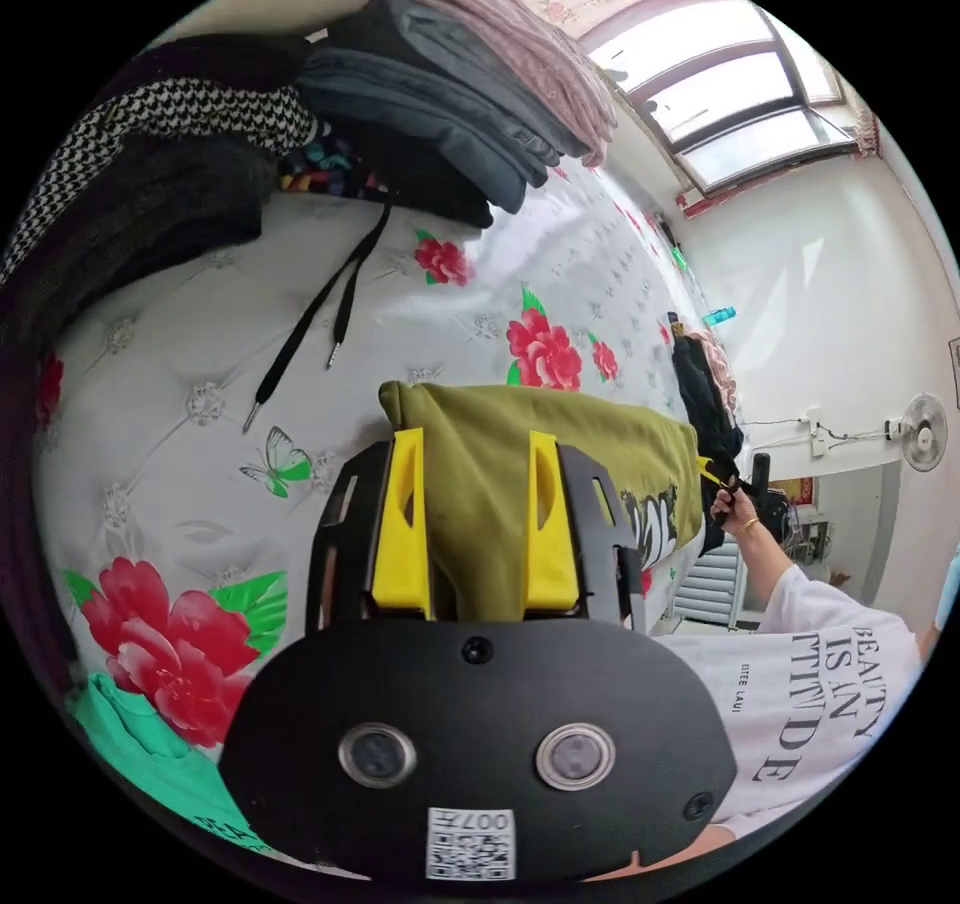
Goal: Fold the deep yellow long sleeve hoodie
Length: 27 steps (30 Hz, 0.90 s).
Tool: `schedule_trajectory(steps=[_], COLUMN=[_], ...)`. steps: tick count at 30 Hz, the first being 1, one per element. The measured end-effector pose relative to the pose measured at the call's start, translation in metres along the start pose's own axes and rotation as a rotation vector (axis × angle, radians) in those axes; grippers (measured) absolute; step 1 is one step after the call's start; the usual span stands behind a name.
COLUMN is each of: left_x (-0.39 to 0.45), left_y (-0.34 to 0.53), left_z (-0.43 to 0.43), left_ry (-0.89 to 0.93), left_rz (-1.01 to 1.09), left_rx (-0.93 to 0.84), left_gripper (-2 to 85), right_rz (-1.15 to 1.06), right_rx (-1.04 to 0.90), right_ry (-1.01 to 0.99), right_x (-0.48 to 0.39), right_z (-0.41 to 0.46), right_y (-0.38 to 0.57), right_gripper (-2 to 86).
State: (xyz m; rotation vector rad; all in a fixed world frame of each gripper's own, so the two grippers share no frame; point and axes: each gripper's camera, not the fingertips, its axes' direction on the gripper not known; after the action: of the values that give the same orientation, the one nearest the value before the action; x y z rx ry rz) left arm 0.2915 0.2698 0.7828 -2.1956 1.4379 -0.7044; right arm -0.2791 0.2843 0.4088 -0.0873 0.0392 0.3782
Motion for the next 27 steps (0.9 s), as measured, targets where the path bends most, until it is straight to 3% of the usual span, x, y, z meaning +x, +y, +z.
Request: schedule_trajectory(steps=[3,8,11,13,15,17,20,24,27], left_x=[0.000,0.060,0.064,0.061,0.040,0.021,0.010,0.051,0.077], left_y=[-0.017,-0.003,-0.018,-0.035,-0.054,-0.053,-0.034,0.037,0.081], left_z=[0.024,-0.036,-0.028,0.000,0.060,0.096,0.072,0.005,0.018], left_ry=[-0.059,-0.125,-0.091,-0.129,-0.227,-0.231,-0.151,-0.246,-0.266], left_rz=[-0.032,0.253,0.275,0.269,0.151,0.079,0.012,0.157,0.227], left_rx=[-0.092,0.150,0.225,0.205,0.047,-0.068,0.086,0.327,0.313], left_gripper=[1.4,-0.8,-0.7,-0.3,2.0,5.1,7.4,7.5,6.2], right_rz=[0.019,-0.190,-0.212,-0.140,-0.035,0.125,0.105,-0.092,-0.261], right_rx=[-0.086,0.104,0.144,0.206,0.229,0.118,0.194,0.322,0.291], right_ry=[0.014,0.086,0.182,0.181,0.186,0.169,0.192,0.301,0.261], right_x=[-0.001,-0.062,-0.068,-0.050,-0.023,0.018,0.010,-0.054,-0.093], right_z=[0.016,-0.075,-0.096,-0.099,-0.086,-0.051,-0.081,-0.123,-0.095], right_y=[-0.017,0.020,0.028,0.021,0.010,-0.003,0.008,0.051,0.089], right_gripper=[5.5,2.5,2.2,2.3,2.8,3.5,4.1,4.5,4.7])
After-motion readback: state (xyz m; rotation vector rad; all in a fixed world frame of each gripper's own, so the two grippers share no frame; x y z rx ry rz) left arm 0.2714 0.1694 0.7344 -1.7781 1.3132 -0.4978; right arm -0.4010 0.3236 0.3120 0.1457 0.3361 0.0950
